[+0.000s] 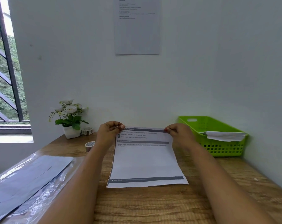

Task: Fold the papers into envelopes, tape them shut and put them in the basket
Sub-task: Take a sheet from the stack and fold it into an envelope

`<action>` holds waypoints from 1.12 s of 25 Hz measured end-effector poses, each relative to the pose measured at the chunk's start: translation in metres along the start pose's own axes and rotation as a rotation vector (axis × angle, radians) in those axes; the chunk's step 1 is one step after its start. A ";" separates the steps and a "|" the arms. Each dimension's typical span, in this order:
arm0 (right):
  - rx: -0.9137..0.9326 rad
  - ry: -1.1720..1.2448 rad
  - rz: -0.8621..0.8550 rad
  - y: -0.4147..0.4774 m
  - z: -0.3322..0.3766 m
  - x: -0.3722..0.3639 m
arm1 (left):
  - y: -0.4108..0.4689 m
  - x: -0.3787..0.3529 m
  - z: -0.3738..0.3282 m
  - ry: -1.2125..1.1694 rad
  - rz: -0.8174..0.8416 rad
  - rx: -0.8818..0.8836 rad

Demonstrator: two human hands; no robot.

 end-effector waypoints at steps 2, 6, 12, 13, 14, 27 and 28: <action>-0.110 0.171 -0.097 -0.002 -0.013 0.002 | 0.001 0.002 0.002 -0.023 -0.015 0.016; -0.322 0.721 -0.158 -0.012 -0.019 -0.013 | 0.003 0.007 0.002 -0.127 -0.060 0.028; -0.239 0.945 -0.129 -0.008 -0.005 -0.018 | 0.001 0.001 0.000 -0.232 -0.060 0.081; -0.246 0.931 -0.188 -0.009 -0.006 -0.013 | 0.002 -0.003 0.003 -0.240 0.011 0.136; -0.250 0.913 -0.251 -0.008 -0.008 -0.008 | -0.001 -0.009 0.007 -0.241 0.096 0.194; -0.214 0.748 -0.159 -0.011 -0.003 -0.006 | -0.004 -0.003 0.031 -0.291 0.075 0.391; -0.214 0.731 -0.176 -0.012 -0.003 -0.006 | -0.005 -0.003 0.034 -0.304 0.084 0.441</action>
Point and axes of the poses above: each hand's wrist, its own y-axis towards the middle knuckle, its own x-axis out of the back of the hand, z = x × y, the point moved 8 cm from there along y, towards the middle knuckle, and after that the axes turned 13 degrees about x, right-handed, at the moved point
